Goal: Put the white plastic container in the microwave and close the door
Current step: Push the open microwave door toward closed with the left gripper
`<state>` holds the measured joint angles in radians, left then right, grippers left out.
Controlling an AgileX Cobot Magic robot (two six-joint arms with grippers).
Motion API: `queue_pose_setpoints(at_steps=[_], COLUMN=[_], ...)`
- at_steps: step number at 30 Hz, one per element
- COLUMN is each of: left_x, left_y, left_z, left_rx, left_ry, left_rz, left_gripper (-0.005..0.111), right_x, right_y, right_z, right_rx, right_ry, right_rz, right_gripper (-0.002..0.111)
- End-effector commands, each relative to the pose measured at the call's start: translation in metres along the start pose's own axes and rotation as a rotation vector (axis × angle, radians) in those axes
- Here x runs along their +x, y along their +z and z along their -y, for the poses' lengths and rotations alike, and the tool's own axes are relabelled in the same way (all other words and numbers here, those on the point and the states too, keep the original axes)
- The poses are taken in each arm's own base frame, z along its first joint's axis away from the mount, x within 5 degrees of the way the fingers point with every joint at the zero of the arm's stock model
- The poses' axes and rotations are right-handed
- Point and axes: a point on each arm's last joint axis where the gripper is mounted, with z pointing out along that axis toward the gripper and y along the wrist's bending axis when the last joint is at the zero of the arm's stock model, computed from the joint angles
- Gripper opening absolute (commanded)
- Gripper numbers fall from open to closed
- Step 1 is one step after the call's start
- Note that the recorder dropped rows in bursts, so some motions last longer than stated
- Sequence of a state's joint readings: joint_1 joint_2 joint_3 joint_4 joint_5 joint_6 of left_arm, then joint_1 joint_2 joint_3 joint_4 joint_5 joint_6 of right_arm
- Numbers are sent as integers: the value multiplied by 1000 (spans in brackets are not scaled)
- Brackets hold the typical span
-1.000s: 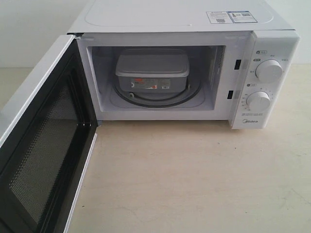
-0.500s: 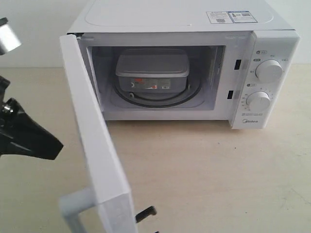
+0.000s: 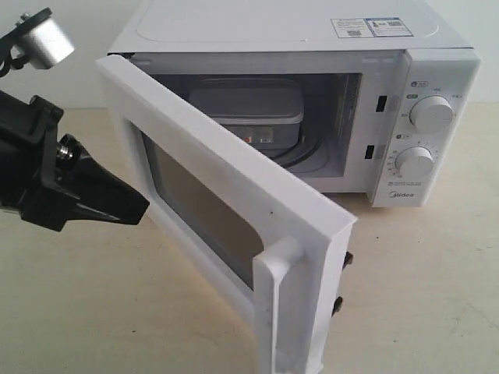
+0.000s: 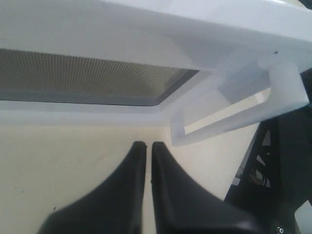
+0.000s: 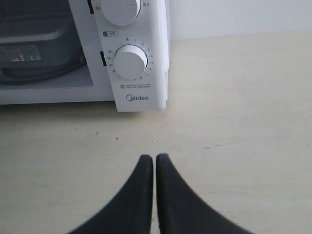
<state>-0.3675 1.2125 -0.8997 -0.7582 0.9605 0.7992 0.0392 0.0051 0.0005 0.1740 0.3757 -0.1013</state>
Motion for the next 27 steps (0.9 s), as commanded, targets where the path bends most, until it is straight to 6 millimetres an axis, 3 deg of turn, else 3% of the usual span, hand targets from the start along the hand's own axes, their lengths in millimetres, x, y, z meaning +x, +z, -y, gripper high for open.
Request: queue_pose_setpoints(at_steps=[1, 18, 23, 27], left_x=[-2, -1, -1, -8], left_y=[1, 1, 1, 1], left_z=[0, 1, 0, -5], left_rx=[-8, 4, -2, -61], left_ry=[14, 32, 32, 85], left_rz=[24, 12, 18, 86], left_gripper=[4, 4, 4, 4], right_x=[-1, -3, -23, -35], right_y=[0, 0, -3, -8], right_z=[0, 0, -3, 5], right_rx=[7, 5, -87, -71], right_ry=[-4, 14, 457, 643], right_rz=[12, 30, 241, 405], right_gripper=[0, 0, 0, 0])
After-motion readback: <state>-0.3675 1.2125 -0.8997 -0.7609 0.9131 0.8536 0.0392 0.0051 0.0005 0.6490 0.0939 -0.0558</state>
